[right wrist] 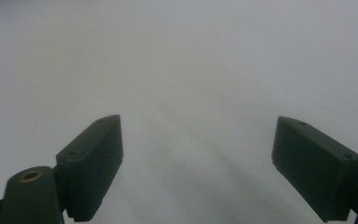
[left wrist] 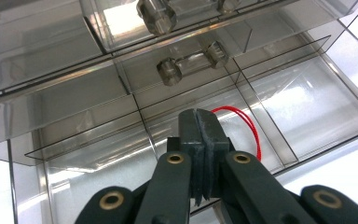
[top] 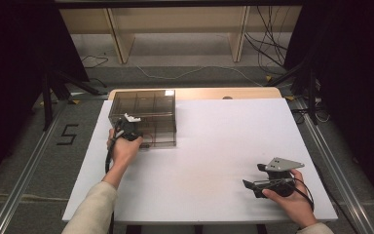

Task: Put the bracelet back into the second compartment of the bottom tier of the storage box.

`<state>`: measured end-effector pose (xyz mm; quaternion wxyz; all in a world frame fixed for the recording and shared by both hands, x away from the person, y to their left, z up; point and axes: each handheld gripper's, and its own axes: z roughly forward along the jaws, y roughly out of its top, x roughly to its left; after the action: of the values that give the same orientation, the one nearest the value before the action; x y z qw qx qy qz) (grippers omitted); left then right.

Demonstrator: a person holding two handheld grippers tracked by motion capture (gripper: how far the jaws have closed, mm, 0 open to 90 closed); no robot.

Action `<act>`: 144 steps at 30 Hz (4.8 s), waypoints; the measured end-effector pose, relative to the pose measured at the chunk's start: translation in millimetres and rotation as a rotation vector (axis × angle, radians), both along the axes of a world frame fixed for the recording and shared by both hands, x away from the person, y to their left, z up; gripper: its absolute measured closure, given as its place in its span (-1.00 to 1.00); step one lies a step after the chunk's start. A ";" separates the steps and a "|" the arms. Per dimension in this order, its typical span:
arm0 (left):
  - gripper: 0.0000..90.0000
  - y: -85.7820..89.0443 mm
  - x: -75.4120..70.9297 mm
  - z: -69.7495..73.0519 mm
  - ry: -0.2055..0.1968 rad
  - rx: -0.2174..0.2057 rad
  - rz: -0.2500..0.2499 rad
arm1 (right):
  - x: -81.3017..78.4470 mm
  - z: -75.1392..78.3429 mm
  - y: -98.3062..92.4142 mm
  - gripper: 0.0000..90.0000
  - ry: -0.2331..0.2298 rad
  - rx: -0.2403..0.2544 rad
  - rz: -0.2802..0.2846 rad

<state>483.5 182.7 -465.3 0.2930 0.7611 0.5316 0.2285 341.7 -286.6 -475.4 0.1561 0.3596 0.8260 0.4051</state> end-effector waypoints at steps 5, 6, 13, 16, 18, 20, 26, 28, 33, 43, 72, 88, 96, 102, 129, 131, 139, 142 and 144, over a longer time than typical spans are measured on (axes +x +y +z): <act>0.99 -1.5 0.9 -1.2 0.003 0.008 -0.004 | 0.1 0.0 -0.3 -0.62 -0.001 -0.001 0.001; 0.99 -1.7 1.0 -1.4 0.004 0.009 -0.005 | 0.1 0.0 -0.3 -0.62 0.000 -0.001 0.001; 0.99 -2.4 1.9 -2.5 0.005 0.010 -0.004 | -0.1 0.0 -0.2 -0.62 -0.001 0.000 0.001; 0.99 -2.7 2.6 -3.3 0.005 0.016 -0.005 | -0.4 0.6 -0.3 -0.62 0.004 -0.008 0.000; 0.99 -2.8 3.1 -3.8 0.008 0.017 -0.004 | -0.4 0.6 -0.2 -0.62 0.004 -0.007 0.000; 0.99 -3.0 3.7 -4.8 0.008 0.020 -0.002 | -0.2 0.3 -0.1 -0.62 0.002 -0.004 0.001; 0.99 -3.6 5.5 -7.4 0.015 0.036 -0.006 | -0.2 0.0 -0.1 -0.62 0.001 0.000 0.001; 0.99 -4.0 6.0 -8.3 0.014 0.039 -0.004 | -0.4 0.3 -0.2 -0.62 0.003 -0.004 0.002; 0.99 -4.1 7.3 -10.0 0.018 0.047 -0.004 | -0.4 0.3 -0.3 -0.62 0.003 -0.004 0.002; 0.99 -4.1 9.6 -13.4 0.020 0.060 -0.005 | -0.4 0.3 -0.4 -0.62 0.004 -0.008 0.006; 0.64 -1.7 5.9 -6.4 -0.005 0.042 -0.011 | -0.7 0.2 -0.1 -0.62 0.007 -0.007 0.011; 0.11 -0.5 -6.9 11.9 -0.036 0.013 -0.012 | -0.8 0.2 0.1 -0.62 0.005 -0.007 0.012; -0.16 -2.1 -13.1 20.9 -0.046 -0.013 -0.011 | -1.0 0.2 0.1 -0.62 0.001 -0.003 0.013; -0.31 -5.1 -17.9 27.9 -0.061 -0.026 -0.028 | -1.2 0.2 0.0 -0.62 0.001 -0.003 0.013; -0.57 -18.9 -85.9 49.0 -0.145 -0.097 -0.263 | -2.2 0.4 0.9 -0.63 0.003 0.002 0.014; -0.59 -19.7 -90.9 48.4 -0.149 -0.093 -0.278 | -2.2 0.4 1.0 -0.63 0.002 0.002 0.015; -0.60 -20.6 -109.4 45.5 -0.166 -0.102 -0.324 | -2.9 0.4 2.0 -0.63 0.001 0.001 0.022; -0.62 -19.3 -116.7 40.3 -0.176 -0.105 -0.336 | -3.0 0.4 2.3 -0.63 0.001 0.003 0.021; -0.62 -17.6 -121.5 35.5 -0.177 -0.112 -0.345 | -3.2 0.6 2.1 -0.63 0.000 0.004 0.022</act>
<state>362.0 165.1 -429.7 0.4154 0.8003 0.3776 0.2110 338.6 -284.5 -474.8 0.1511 0.3507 0.8291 0.4083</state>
